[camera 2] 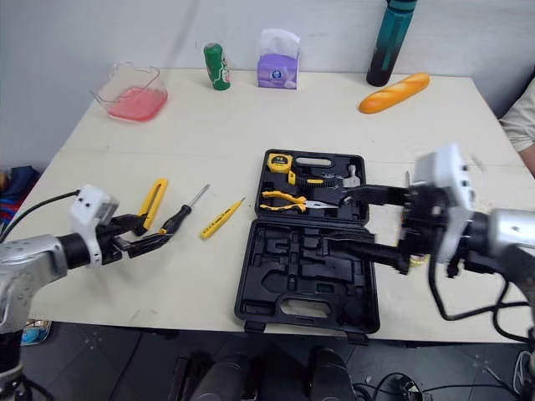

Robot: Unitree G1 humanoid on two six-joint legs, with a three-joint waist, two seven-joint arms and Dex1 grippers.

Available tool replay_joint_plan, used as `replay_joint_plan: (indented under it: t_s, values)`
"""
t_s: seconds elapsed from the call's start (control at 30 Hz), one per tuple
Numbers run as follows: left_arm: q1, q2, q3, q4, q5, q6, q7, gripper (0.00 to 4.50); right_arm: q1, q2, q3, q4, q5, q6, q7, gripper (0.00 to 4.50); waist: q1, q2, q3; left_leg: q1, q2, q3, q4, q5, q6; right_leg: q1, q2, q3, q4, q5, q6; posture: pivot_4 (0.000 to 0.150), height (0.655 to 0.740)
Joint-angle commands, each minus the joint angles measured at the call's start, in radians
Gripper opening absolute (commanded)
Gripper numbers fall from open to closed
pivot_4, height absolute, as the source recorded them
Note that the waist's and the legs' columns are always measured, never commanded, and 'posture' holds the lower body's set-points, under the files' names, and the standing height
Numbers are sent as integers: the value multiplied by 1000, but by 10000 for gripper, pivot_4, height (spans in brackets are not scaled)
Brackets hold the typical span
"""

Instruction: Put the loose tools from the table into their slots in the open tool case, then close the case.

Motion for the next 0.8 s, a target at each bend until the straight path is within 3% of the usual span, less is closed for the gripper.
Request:
replay_joint_plan:
  t_s: [0.03, 0.17, 0.2, 0.3, 0.43, 0.47, 0.63, 0.8]
  values:
    - [-53, -30, -59, 39, 43, -12, 59, 45000, -96, 49, 128, -7, -8, -31, -21, 44552, 0, 0, 0, 0, 0, 0, 0, 0, 0, 0, 0, 0, 0, 0, 0, 1500, 7314]
    - [-65, -44, -136, 44, 76, -17, 78, 45000, -189, 115, 243, 39, -76, -67, -40, 44552, -2, -1, 0, -1, 0, 0, 0, 0, 0, -1, 1, 0, 0, 0, 0, 1500, 7314]
    - [-67, -55, -142, 47, 77, -9, 89, 42492, -210, 133, 264, 55, -90, -74, -47, 44892, -2, -1, -1, -1, 0, 1, 0, 0, 0, -1, 1, 0, 0, 0, 0, 1500, 7314]
    - [-72, -77, -155, 64, 90, 0, 117, 31744, -245, 170, 303, 88, -124, -96, -53, 45000, -2, -1, -1, -1, 0, 1, 1, 0, 0, -1, 2, -1, 0, 0, 0, 1500, 7314]
    - [-79, -90, -136, 66, 83, 16, 131, 12062, -253, 188, 325, 113, -159, -120, -43, 45000, 0, -2, -1, -1, 1, 1, 1, 1, 0, -1, 2, -1, 0, 0, 0, 1500, 7314]
    - [-81, -87, -126, 62, 77, 23, 129, 9859, -254, 189, 326, 116, -163, -123, -40, 45000, -1, -2, -1, -1, 0, 1, 1, 1, 0, -1, 2, -1, 0, 0, 0, 1500, 7314]
    - [-114, 1, -89, 26, 50, 0, 48, 9907, -244, 180, 316, 114, -174, -128, -26, 45000, -3, -2, -1, -1, 1, 1, 1, 1, 0, -1, 3, -1, 0, 0, 0, 1500, 7314]
    - [-251, 161, -210, -35, -6, -71, -221, 9907, -190, 118, 260, 79, -147, -103, -15, 45000, 2, -4, 0, -3, 3, 0, 2, 1, -1, -2, 4, -1, 0, 0, 0, 1500, 7314]
